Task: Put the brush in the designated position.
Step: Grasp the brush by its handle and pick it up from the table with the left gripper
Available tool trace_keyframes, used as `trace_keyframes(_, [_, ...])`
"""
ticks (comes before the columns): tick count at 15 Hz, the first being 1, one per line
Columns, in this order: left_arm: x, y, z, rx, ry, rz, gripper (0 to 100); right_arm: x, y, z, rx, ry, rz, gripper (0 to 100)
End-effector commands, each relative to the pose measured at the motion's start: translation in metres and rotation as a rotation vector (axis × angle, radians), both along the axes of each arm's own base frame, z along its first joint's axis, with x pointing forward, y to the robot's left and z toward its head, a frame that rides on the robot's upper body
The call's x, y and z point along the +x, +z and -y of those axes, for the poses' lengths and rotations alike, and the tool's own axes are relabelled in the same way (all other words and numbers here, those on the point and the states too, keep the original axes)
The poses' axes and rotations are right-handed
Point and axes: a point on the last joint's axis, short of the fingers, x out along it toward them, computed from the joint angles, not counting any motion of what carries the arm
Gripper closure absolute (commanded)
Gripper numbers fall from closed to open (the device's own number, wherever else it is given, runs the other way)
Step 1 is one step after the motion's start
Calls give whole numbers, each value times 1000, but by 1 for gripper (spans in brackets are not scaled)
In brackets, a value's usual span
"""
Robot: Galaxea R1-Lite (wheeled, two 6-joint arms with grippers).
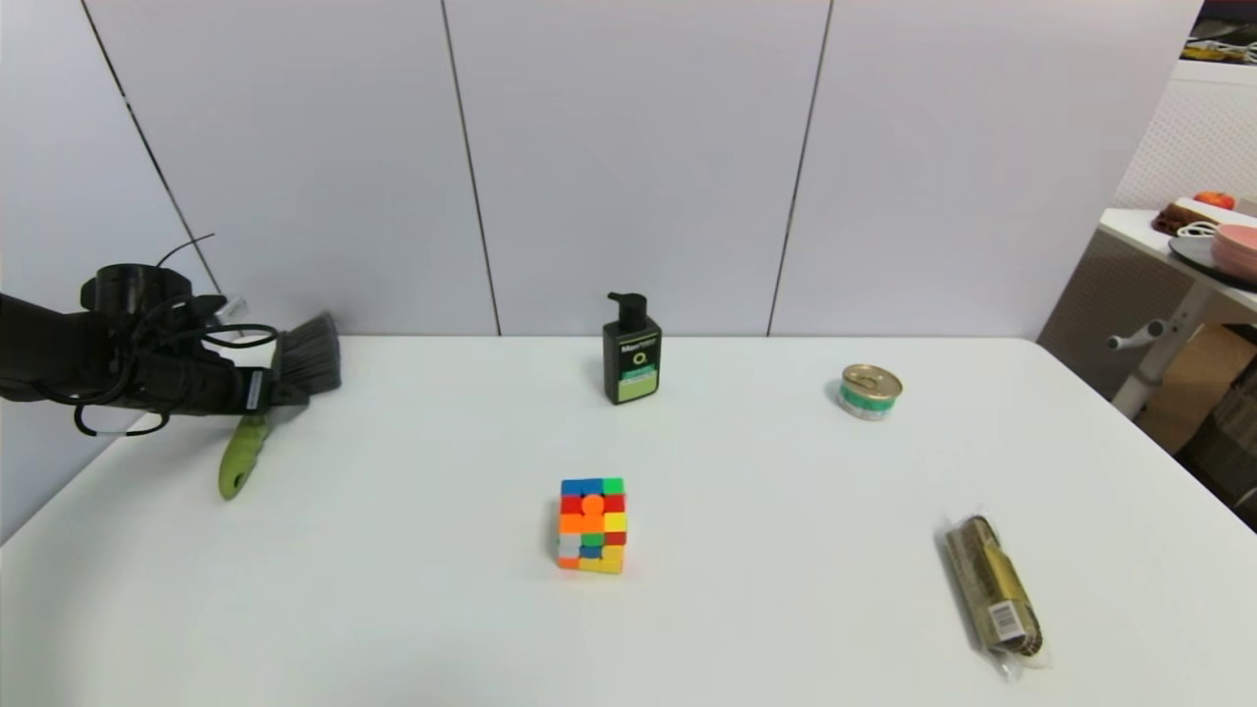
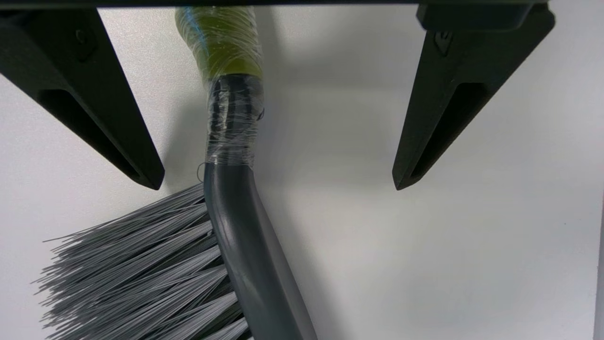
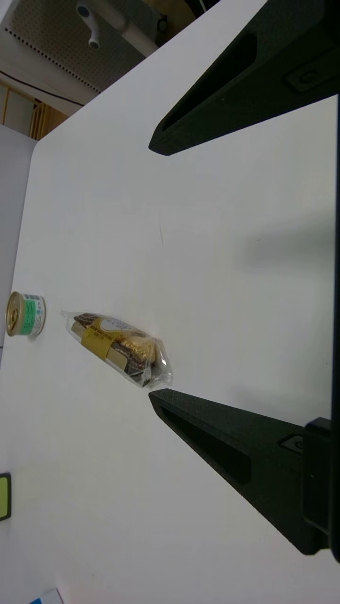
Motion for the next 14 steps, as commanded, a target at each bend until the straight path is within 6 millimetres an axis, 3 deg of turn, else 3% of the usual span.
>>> trace_keyframes(1, [0,0,0,0,-1,0,0,0,0,0,-1,1,-3,0])
trace_keyframes(6, [0,-1,0,1,-2,-2,0,0,0,0,-1,1,-3,0])
trace_keyframes(7, [0,-1,0,0,-2,-3,100,0,0,0,-1,1,-3,0])
trace_keyframes(14, [-1,-1,0,2,-2,4,100,0,0,0,-1,1,-3,0])
